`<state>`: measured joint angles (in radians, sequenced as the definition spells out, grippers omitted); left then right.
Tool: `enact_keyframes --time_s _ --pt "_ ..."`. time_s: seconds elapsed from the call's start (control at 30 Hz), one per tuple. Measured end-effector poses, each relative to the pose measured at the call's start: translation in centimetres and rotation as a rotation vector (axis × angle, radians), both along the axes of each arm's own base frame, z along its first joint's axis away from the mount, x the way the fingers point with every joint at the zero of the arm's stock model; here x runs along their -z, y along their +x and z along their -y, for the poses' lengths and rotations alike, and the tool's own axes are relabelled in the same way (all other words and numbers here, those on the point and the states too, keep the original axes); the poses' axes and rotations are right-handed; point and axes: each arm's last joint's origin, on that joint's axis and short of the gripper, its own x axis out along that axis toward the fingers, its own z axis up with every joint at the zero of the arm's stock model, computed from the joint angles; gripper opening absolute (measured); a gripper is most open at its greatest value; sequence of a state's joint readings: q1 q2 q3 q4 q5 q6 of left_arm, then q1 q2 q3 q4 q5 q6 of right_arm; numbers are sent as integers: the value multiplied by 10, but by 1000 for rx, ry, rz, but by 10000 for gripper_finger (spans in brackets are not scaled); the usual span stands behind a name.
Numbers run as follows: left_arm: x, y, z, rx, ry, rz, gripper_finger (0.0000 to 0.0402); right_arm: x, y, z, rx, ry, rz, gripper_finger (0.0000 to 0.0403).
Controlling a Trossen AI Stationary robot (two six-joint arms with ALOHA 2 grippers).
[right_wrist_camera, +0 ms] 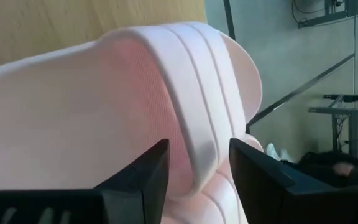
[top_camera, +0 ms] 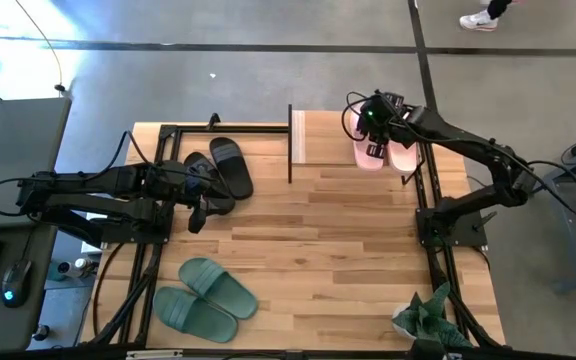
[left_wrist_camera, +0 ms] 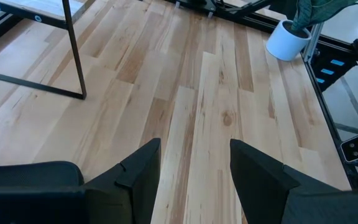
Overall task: Pick and place slides into the shelf
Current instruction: Move the left black slide in front of the shelf
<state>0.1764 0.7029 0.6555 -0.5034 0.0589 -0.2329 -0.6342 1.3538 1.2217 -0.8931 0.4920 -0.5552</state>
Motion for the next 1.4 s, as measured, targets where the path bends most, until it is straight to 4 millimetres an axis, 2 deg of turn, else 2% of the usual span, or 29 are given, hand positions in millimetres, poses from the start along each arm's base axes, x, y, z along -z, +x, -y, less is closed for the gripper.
enact_keyframes --time_s 0.27,0.4,0.5,0.63,0.8,1.0,1.17,1.23,1.4 --pt "0 0 0 0 0 0 177 -16 -11 -14 -13 33 118 158" --pt "0 0 0 0 0 0 177 -25 -19 -28 -38 50 162 158" --pt "0 0 0 0 0 0 177 -35 -26 -45 -64 110 275 157" --pt "0 0 0 0 0 0 177 -54 -39 -71 -148 275 527 150" --pt "0 0 0 0 0 -1 177 -82 -69 -105 -294 466 833 124" --pt "0 0 0 0 0 0 177 -102 -123 -137 -323 494 1064 70" --pt "0 0 0 0 0 0 177 -100 -160 -155 -325 500 1225 11" --pt "0 0 0 0 0 0 177 -90 -163 -157 -312 522 1271 4" --pt "0 0 0 1 0 0 177 -71 -164 -159 -348 601 1371 16"
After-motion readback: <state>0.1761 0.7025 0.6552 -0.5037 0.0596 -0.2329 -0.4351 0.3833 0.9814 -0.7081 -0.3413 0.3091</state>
